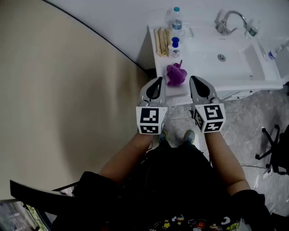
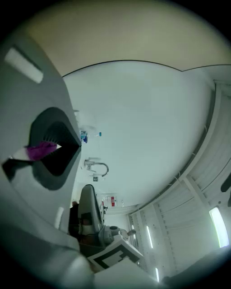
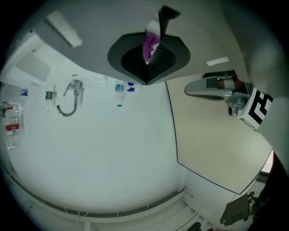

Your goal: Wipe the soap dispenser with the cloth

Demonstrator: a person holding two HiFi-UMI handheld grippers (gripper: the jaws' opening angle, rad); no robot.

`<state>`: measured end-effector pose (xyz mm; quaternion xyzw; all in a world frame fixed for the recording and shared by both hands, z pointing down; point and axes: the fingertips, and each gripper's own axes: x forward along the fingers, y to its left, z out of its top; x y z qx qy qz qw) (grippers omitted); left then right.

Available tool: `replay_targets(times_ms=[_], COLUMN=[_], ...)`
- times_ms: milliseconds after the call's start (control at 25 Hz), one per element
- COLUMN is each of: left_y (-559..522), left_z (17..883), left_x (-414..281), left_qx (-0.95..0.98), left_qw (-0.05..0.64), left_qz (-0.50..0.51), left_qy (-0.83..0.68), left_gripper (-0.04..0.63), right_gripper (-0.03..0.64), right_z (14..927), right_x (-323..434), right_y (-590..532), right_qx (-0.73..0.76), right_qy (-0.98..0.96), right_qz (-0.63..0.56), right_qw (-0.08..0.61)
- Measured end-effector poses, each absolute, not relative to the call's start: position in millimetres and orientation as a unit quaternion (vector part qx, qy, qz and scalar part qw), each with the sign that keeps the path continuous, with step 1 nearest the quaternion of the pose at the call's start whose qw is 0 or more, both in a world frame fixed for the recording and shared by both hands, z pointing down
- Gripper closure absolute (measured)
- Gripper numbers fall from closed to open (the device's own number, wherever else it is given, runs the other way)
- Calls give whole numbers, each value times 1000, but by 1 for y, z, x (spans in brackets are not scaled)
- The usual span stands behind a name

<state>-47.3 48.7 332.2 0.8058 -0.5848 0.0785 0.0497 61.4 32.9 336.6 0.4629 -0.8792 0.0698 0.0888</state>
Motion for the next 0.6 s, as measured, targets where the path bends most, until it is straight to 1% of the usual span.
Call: replay_targets(times_ms=[200,320,480,600], left_y=[49,49,47,43], left_z=[336,339,347,361], left_x=[-47,-44,-34,-30], left_qx=[801,796,787,773], left_qw=[50,48,64,75], left_qz=[81,84,89,99], left_qy=[-591,-597,-607,-622], left_gripper=[595,595,595,595], right_gripper=[595,585,496,456], right_z=[342,353,385,422], right_x=[60,59,55,50], right_y=[33,30,18,5], right_qx=[447,429,391,361], right_qy=[-887,-895,-904,-906], right_qz=[67,68,81,102], right_qw=[89,104,152,198])
